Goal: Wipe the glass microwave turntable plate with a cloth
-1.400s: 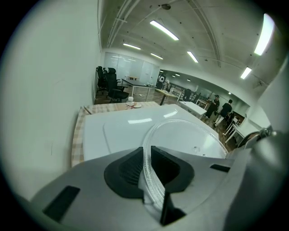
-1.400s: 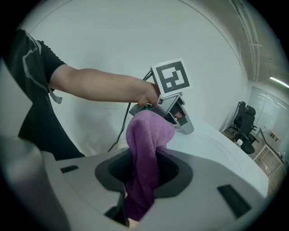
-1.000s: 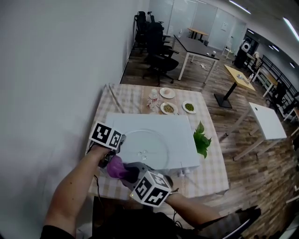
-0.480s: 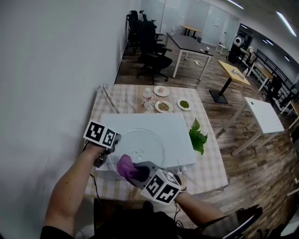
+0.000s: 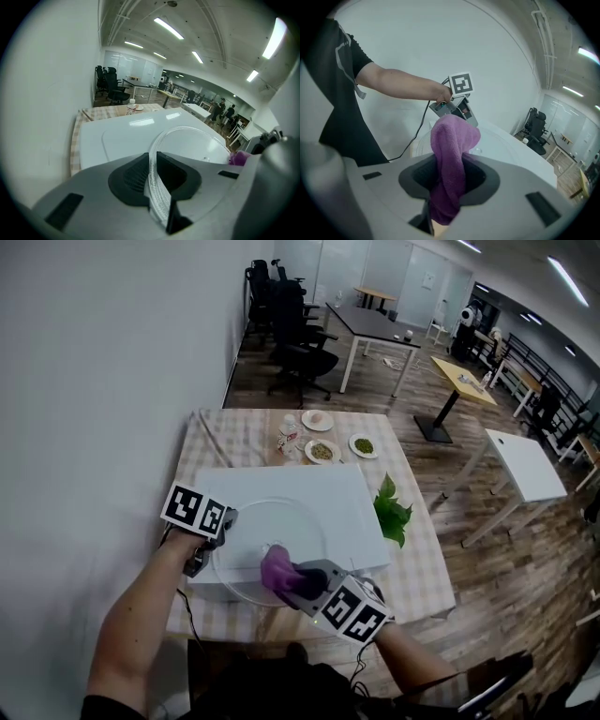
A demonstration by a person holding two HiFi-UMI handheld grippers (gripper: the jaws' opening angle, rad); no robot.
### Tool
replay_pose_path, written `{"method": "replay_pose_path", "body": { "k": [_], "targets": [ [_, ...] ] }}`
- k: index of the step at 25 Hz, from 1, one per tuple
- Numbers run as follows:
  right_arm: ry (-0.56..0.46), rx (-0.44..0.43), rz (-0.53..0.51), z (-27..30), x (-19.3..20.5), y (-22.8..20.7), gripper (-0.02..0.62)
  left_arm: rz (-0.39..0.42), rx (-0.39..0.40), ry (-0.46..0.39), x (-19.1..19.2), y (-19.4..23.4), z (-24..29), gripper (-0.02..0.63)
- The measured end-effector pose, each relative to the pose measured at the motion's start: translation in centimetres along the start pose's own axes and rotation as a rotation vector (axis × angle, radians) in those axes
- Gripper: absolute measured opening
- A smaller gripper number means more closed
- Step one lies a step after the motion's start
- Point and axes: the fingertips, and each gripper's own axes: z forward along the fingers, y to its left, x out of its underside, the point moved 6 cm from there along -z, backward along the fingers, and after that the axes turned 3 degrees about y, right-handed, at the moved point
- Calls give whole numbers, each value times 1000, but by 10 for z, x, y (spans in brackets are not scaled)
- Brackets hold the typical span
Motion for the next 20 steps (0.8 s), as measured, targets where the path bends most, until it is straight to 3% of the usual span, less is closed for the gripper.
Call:
{"method": "replay_pose_path", "body": {
  "k": [10,20],
  "targets": [
    [41,139,71,-27,31,-37,121,1,-3,-8,3,5,-2,58],
    [67,204,95,-25,40,-71,123,-7,-26,-32,3,8,-4,58]
  ]
}}
